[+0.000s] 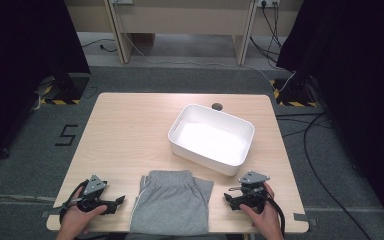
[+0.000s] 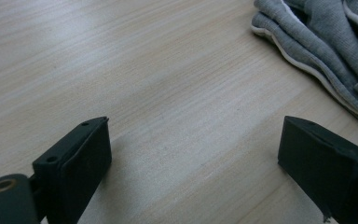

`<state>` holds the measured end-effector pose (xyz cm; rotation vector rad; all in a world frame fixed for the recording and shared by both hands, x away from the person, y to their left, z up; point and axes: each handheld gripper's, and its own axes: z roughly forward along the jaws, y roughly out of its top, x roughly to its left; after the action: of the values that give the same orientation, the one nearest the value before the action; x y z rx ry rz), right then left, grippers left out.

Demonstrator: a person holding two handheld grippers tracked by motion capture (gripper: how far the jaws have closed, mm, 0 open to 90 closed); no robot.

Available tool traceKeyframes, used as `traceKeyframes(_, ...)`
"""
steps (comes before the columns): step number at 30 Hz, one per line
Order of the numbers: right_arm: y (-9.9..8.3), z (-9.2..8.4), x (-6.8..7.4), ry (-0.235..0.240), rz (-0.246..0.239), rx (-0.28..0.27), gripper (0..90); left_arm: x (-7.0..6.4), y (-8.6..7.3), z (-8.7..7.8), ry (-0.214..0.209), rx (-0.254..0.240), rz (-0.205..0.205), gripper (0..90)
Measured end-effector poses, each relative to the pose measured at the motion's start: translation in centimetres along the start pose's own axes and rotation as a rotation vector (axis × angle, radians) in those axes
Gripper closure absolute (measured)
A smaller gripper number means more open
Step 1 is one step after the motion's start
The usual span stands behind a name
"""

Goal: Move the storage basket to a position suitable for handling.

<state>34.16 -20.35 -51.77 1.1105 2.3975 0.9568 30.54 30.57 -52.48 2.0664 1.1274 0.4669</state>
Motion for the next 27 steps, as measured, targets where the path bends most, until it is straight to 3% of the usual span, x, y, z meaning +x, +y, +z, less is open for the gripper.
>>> traceKeyframes(15,0.0,0.0,0.0,0.015,0.0,-0.001,2.5,0.0,0.2,0.2,-0.007,0.013,0.01,3.9)
traceKeyframes(16,-0.1,-0.3,0.0,0.016,0.002,-0.03,19.7,0.1,0.2,0.2,-0.012,0.011,0.011,4.3)
traceKeyframes(17,-0.1,-0.3,0.0,0.016,0.002,-0.03,19.7,0.1,0.2,0.2,-0.012,0.011,0.011,5.7)
traceKeyframes(18,-0.2,-0.6,-0.1,0.027,-0.019,-0.055,26.4,0.1,0.2,0.2,-0.01,0.003,0.004,5.7)
traceKeyframes(19,-0.3,-1.2,-0.1,0.034,-0.015,-0.08,14.3,0.2,0.3,0.1,-0.003,-0.009,-0.004,13.6)
traceKeyframes(22,-0.2,-1.9,-0.2,0.013,-0.012,-0.116,19.3,0.4,0.6,0.0,-0.008,-0.02,-0.027,14.5)
traceKeyframes(27,-0.1,-3.7,-0.9,0.005,-0.008,-0.182,16.8,0.5,1.6,-0.8,0.009,-0.104,-0.059,14.8)
